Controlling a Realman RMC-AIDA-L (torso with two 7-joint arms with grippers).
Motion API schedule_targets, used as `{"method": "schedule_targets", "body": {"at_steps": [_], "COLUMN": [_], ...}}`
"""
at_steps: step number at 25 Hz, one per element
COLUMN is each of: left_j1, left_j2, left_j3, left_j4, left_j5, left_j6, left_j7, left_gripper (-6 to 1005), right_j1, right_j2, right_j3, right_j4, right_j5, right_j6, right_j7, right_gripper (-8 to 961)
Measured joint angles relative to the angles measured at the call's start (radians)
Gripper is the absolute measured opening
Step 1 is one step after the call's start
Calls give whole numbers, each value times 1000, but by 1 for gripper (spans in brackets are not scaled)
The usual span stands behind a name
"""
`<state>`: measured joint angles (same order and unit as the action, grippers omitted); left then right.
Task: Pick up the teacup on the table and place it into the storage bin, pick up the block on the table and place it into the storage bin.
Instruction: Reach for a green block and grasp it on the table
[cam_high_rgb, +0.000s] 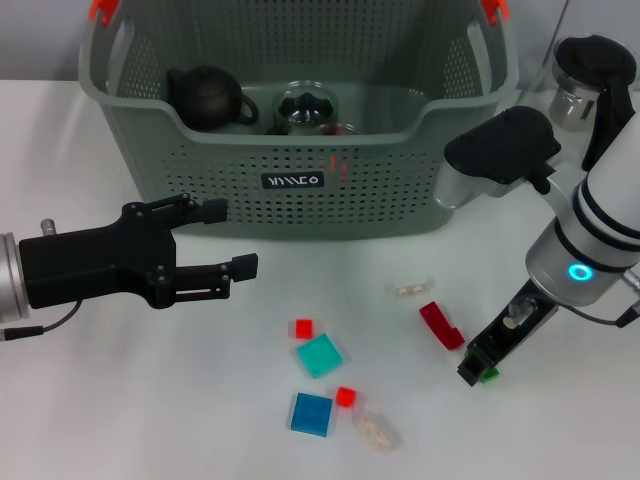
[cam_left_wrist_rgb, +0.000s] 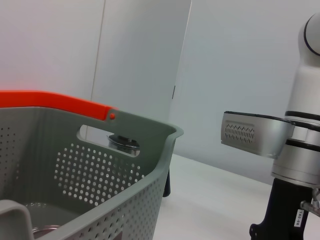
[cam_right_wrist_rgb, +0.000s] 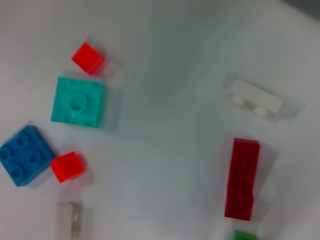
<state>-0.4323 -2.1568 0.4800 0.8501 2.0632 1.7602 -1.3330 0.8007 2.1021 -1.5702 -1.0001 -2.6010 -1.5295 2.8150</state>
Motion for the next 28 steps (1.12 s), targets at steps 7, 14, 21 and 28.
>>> {"method": "schedule_targets", "body": {"at_steps": [7,14,21,28], "left_j1": [1,1,3,4], "left_j2": [0,-1,-2,-2], "left_j3": [-1,-1,-1,-1], "left_j4": [0,0,0,0], "left_j5": [0,0,0,0], "left_j6": [2,1,-1,-1], "left_j7": [0,0,0,0], "left_gripper": [859,859,859,860], "right_j1": [0,0,8,11], "right_j2": [-1,2,2,4], "right_j3": [1,-1,-13,-19], "right_j4": [10,13,39,40], "right_j5": [-29,-29,-27,-27], "right_j6": [9,18,33,38], "right_j7": [0,-4,-6,-9], "right_gripper": [522,519,515,516]}}
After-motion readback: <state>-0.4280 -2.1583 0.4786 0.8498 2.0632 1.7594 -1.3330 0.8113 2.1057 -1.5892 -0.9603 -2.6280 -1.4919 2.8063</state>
